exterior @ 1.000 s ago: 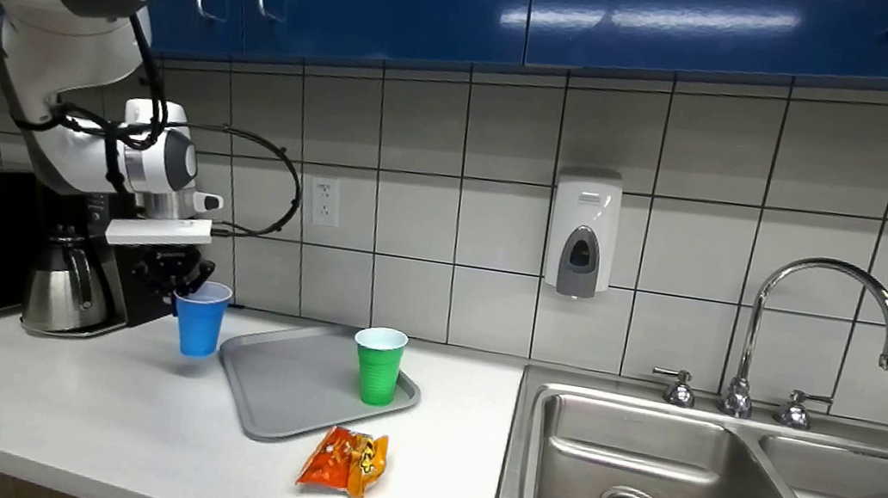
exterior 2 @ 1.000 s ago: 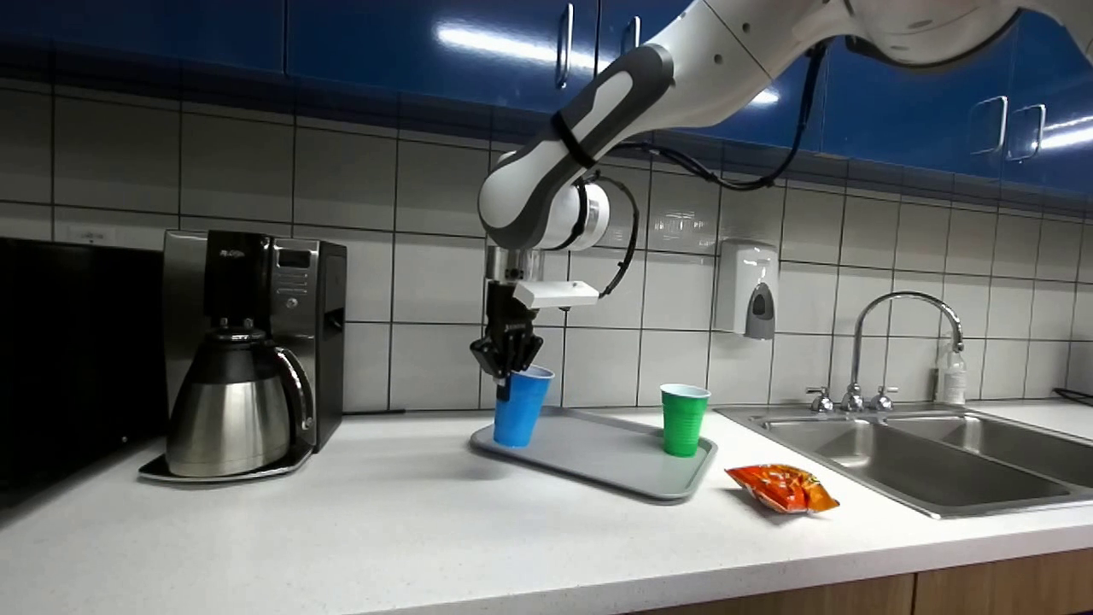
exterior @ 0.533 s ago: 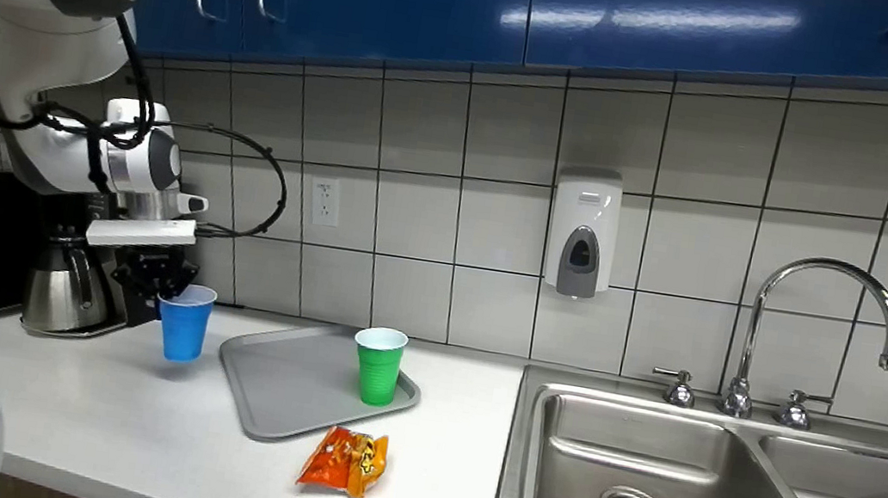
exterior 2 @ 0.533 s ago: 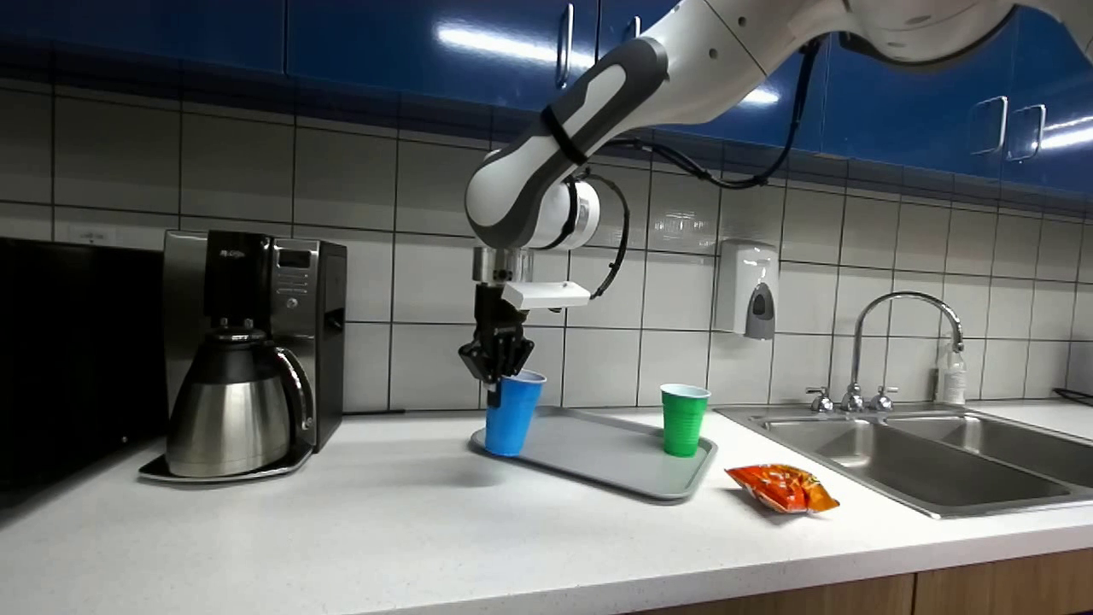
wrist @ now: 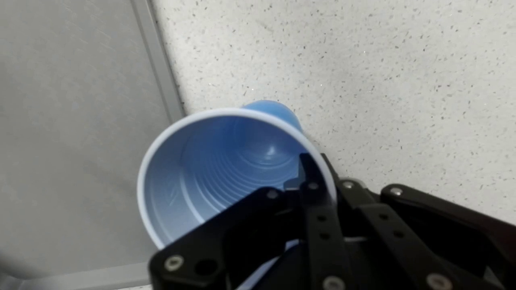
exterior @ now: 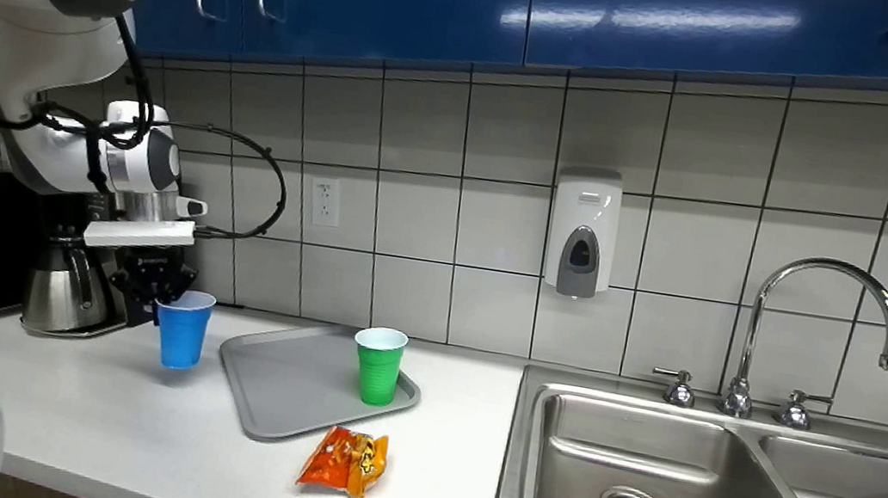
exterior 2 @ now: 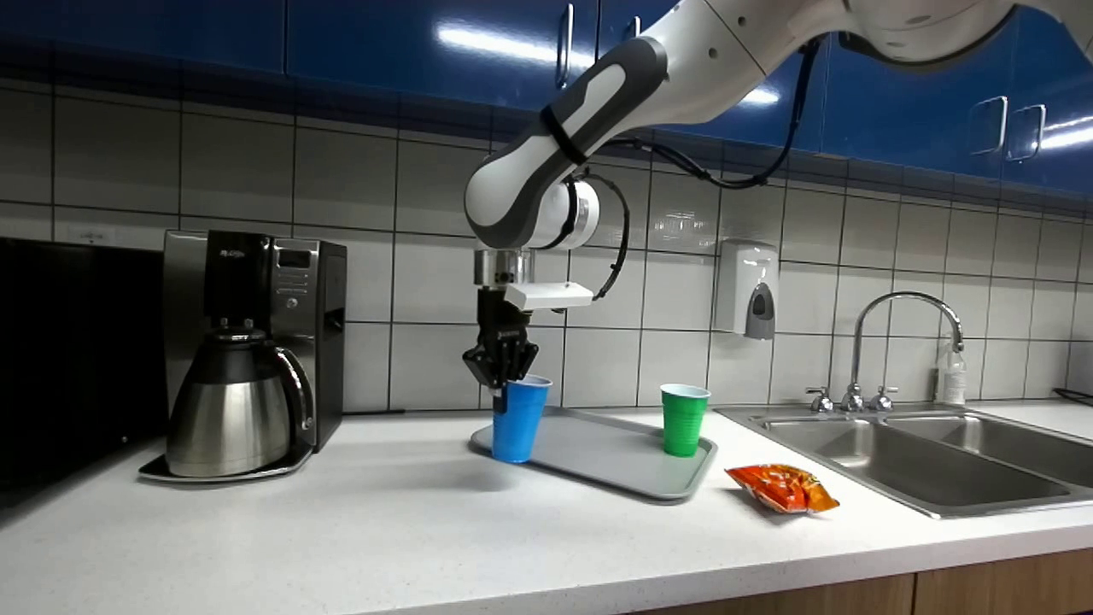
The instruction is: Remove the cups from the tray and put them on the counter.
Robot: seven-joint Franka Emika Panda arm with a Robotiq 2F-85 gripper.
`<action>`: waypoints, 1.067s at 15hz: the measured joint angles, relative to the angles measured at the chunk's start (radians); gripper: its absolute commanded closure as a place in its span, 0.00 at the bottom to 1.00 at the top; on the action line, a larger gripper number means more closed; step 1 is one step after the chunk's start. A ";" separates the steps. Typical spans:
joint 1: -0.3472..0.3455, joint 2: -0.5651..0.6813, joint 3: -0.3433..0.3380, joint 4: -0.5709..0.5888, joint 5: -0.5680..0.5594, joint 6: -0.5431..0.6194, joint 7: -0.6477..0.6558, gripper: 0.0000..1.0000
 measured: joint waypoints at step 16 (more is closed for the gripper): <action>0.000 0.000 0.001 0.000 0.000 -0.032 0.013 1.00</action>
